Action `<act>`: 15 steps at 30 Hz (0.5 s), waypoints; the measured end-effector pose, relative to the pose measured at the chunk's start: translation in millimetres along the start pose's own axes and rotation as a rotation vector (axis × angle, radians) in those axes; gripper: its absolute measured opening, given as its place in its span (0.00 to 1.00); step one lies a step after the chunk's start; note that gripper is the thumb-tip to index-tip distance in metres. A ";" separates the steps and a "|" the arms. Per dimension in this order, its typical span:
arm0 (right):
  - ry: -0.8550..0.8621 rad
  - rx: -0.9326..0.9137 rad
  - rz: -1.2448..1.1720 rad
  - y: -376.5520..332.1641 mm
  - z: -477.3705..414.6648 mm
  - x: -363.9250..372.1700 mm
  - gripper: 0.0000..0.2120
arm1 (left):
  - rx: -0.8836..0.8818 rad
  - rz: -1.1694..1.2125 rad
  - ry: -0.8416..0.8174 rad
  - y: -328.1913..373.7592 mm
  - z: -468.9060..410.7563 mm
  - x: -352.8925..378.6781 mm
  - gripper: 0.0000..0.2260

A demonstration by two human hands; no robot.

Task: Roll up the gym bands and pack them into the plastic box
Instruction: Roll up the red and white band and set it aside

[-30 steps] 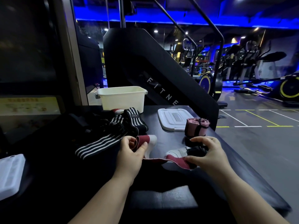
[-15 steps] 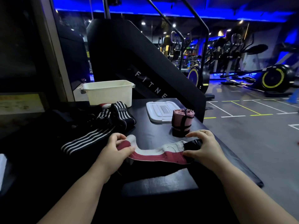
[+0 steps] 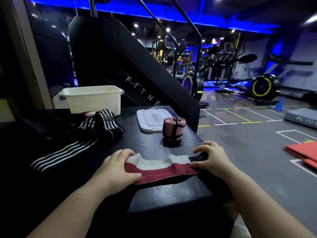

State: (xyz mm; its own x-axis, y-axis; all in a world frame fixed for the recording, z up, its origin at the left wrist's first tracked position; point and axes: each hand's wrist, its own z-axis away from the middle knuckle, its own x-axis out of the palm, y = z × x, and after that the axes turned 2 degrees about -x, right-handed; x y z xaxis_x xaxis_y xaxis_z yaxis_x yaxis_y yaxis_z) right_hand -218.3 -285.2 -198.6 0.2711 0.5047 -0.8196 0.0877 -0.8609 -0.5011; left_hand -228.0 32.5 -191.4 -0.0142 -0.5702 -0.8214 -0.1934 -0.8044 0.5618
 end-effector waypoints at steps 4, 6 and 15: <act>0.043 -0.167 0.196 -11.8 -2.6 1.4 0.17 | -0.004 -0.050 0.060 6.1 -1.3 4.0 0.25; 0.059 -0.276 0.115 -28.3 -2.2 6.3 0.13 | -0.011 -0.072 0.061 7.1 -1.3 4.5 0.25; -0.410 -0.261 0.243 -57.6 1.6 43.1 0.29 | -0.008 -0.115 0.076 5.1 0.7 -3.8 0.26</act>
State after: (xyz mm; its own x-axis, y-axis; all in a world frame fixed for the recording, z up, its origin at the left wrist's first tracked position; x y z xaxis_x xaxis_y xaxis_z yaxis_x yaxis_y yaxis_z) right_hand -213.1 -213.7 -205.5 -0.0781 0.2274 -0.9707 0.3184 -0.9169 -0.2404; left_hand -229.6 30.7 -185.5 0.0826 -0.4847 -0.8708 -0.1820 -0.8664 0.4650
